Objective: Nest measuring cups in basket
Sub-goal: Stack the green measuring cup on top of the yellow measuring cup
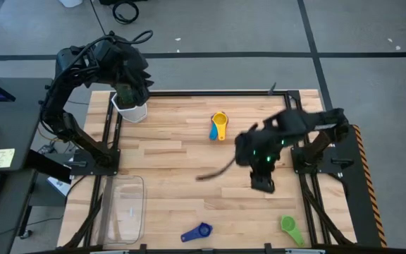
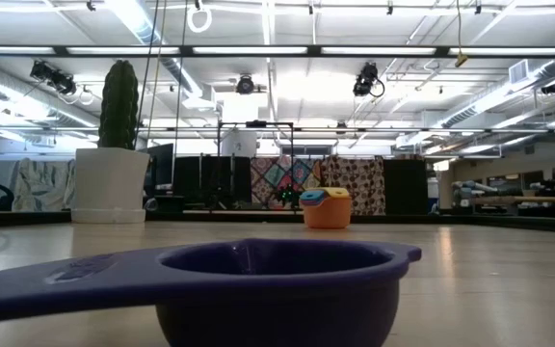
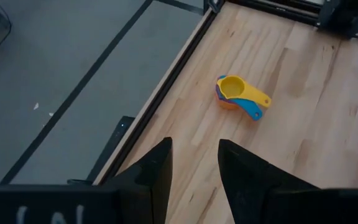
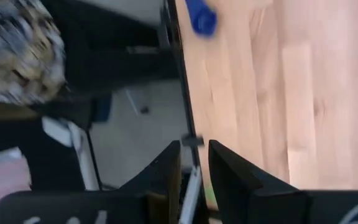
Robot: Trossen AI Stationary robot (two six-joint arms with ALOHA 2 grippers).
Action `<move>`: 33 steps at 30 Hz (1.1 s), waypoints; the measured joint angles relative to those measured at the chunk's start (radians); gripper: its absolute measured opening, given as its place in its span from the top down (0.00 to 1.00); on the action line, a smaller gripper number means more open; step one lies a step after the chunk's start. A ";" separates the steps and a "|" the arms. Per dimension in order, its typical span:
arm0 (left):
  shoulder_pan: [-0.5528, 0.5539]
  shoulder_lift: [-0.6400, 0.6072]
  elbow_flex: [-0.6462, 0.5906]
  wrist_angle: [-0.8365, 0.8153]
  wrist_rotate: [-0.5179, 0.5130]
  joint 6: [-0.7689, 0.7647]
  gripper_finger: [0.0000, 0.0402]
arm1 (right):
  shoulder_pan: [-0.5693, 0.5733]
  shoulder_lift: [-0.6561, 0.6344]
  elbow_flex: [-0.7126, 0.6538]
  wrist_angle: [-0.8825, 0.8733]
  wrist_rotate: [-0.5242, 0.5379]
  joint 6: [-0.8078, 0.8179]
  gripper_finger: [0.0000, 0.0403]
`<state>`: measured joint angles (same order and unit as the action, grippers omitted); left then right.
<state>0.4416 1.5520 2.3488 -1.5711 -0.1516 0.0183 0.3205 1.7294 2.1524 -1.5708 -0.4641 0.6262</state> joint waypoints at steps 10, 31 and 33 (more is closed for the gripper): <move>0.000 0.000 0.000 0.000 0.000 0.001 0.66 | 0.181 0.001 -0.340 -0.001 0.018 0.120 0.79; 0.000 0.000 0.000 0.000 0.000 0.001 0.66 | 0.359 0.001 -0.869 0.331 -0.054 0.387 0.79; 0.000 0.000 0.000 0.000 0.000 0.000 0.66 | 0.370 0.001 -0.903 0.361 -0.057 0.431 0.79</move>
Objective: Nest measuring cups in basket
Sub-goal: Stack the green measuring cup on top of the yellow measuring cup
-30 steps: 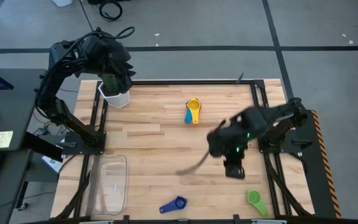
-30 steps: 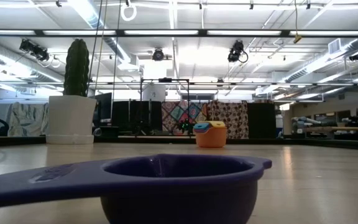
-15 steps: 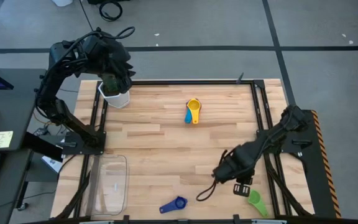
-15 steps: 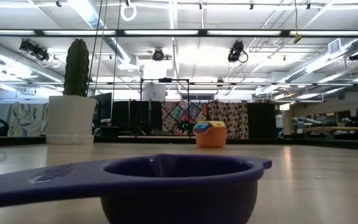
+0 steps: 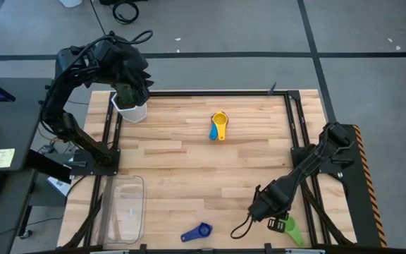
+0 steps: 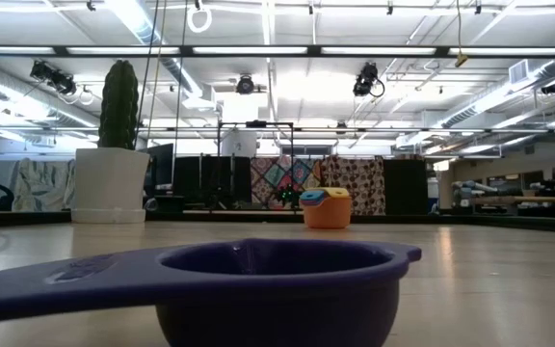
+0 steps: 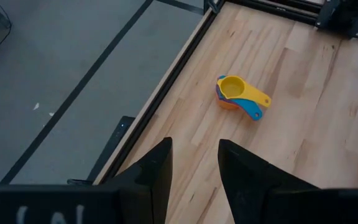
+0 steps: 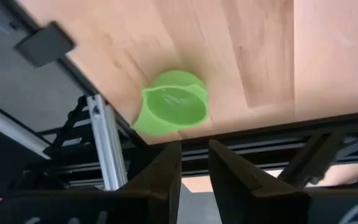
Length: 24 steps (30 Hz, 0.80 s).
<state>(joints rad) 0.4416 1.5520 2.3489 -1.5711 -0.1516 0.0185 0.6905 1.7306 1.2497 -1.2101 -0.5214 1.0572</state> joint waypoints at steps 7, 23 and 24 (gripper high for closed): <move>0.000 0.000 0.000 0.000 0.000 0.000 0.66 | 0.046 0.000 -0.105 0.155 -0.037 0.105 0.79; 0.000 0.000 0.000 0.000 0.000 -0.008 0.66 | 0.079 0.000 -0.287 0.349 -0.022 0.152 0.79; 0.000 0.000 0.000 0.000 0.000 -0.008 0.66 | 0.079 0.000 -0.298 0.356 -0.020 0.152 0.79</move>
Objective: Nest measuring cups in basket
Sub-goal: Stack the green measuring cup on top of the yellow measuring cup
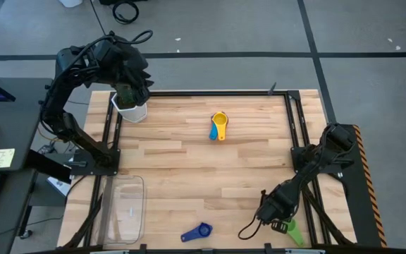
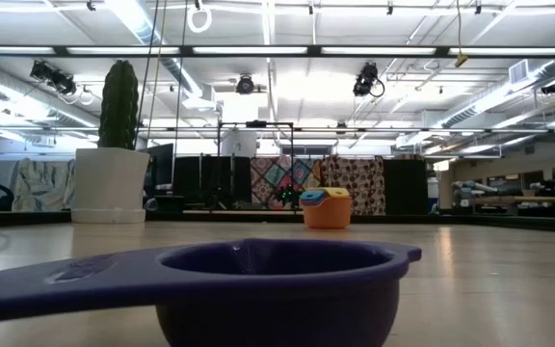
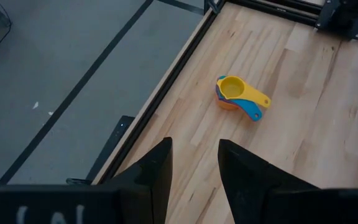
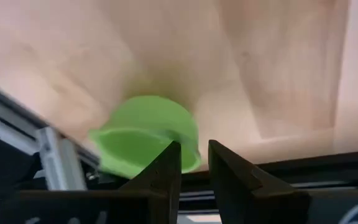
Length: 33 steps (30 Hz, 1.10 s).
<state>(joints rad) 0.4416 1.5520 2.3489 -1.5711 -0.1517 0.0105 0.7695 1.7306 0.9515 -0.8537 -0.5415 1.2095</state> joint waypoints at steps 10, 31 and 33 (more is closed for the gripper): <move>0.000 0.000 0.000 0.000 0.000 0.000 0.66 | 0.005 0.000 -0.093 0.171 0.025 0.009 0.83; 0.000 0.000 0.000 0.000 0.000 0.002 0.66 | -0.315 -0.001 0.285 -0.251 0.372 0.180 0.96; 0.000 0.000 0.000 0.000 -0.001 0.004 0.66 | -0.373 -0.001 0.344 -0.332 0.407 0.184 0.96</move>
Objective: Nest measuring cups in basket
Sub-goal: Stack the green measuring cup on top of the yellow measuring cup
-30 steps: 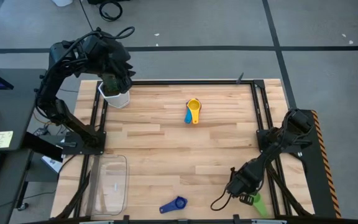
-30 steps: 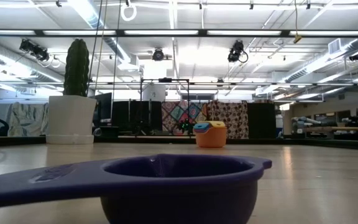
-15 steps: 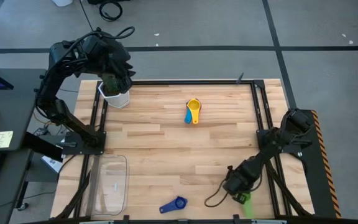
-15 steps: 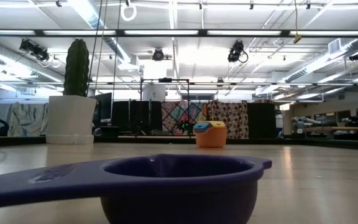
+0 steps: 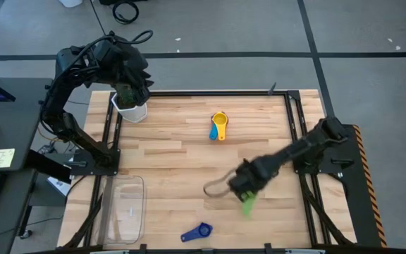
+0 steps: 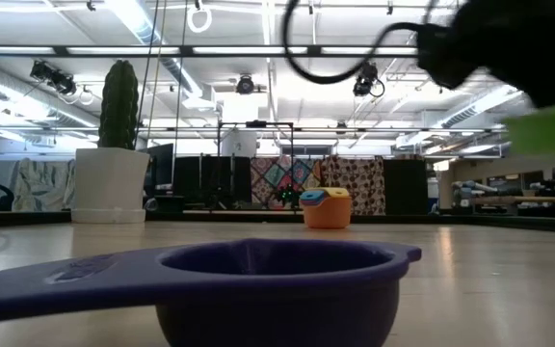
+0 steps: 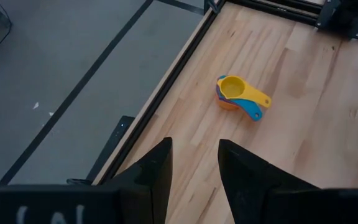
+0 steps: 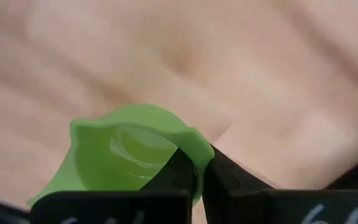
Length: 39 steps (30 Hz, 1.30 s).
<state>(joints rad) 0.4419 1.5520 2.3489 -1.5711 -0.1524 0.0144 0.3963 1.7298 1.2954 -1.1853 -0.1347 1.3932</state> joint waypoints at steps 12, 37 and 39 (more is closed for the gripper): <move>0.000 0.000 0.000 0.000 -0.011 0.050 0.66 | -0.376 0.000 0.259 -0.072 0.263 -0.132 0.96; 0.000 0.000 0.000 0.000 -0.011 -0.004 0.66 | -0.888 0.009 0.302 0.114 0.091 -1.096 0.96; 0.000 0.000 0.000 0.000 -0.011 -0.016 0.66 | -0.902 0.028 0.304 0.119 0.066 -1.132 0.96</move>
<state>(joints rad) 0.4419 1.5520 2.3489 -1.5709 -0.1633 -0.0013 -0.5058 1.7573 1.5993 -1.0660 -0.0684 0.2608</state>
